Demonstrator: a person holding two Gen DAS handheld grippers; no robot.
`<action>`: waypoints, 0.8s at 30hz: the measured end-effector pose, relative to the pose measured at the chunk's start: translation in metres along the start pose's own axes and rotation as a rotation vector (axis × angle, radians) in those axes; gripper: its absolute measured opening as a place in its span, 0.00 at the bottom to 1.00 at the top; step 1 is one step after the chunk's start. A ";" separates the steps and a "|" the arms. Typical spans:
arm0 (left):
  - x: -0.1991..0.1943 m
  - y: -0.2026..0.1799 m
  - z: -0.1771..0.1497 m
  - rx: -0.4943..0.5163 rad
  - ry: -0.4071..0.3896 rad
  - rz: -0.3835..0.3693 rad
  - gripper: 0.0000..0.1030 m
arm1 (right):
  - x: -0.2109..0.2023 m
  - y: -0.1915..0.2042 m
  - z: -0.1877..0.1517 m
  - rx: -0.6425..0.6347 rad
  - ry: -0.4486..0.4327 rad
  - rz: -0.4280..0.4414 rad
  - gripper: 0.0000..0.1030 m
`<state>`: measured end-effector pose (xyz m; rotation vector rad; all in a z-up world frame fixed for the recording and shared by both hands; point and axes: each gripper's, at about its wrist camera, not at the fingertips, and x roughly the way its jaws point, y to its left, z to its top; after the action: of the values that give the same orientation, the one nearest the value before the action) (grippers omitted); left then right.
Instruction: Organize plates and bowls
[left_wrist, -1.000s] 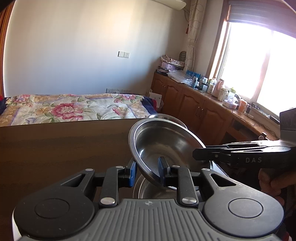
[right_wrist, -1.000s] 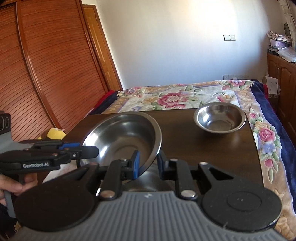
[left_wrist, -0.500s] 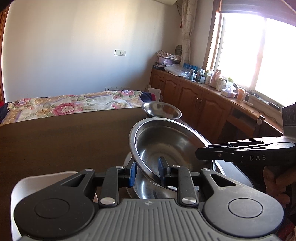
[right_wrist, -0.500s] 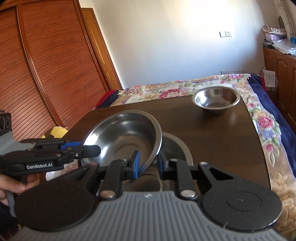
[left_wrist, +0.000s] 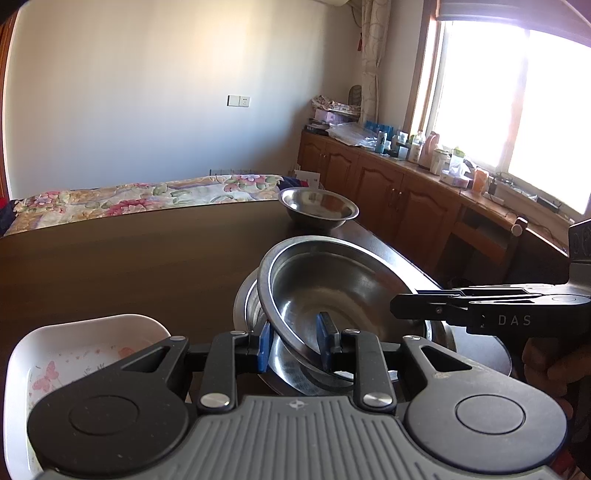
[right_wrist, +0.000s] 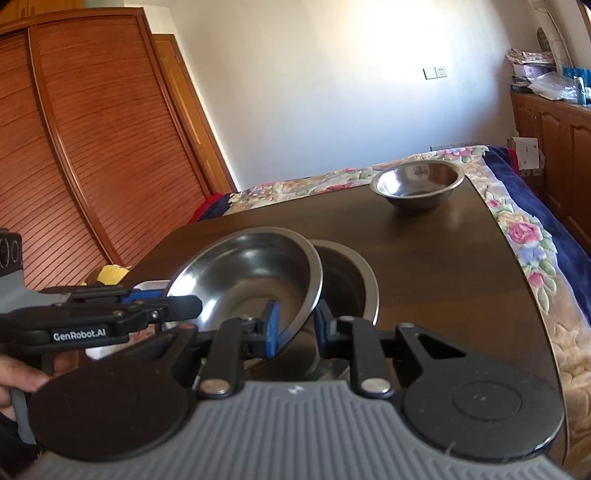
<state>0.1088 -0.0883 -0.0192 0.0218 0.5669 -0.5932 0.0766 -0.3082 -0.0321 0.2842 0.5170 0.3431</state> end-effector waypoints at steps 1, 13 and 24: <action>0.000 0.000 -0.001 0.003 0.000 0.002 0.26 | 0.000 -0.001 -0.001 0.008 -0.001 0.001 0.22; 0.010 -0.008 -0.004 0.045 0.013 0.029 0.26 | 0.002 0.007 -0.008 -0.016 -0.023 -0.048 0.20; 0.021 -0.013 -0.010 0.090 0.029 0.050 0.26 | 0.006 0.020 -0.008 -0.131 -0.048 -0.179 0.13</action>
<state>0.1109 -0.1079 -0.0369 0.1292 0.5658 -0.5701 0.0725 -0.2869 -0.0342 0.1181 0.4671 0.1949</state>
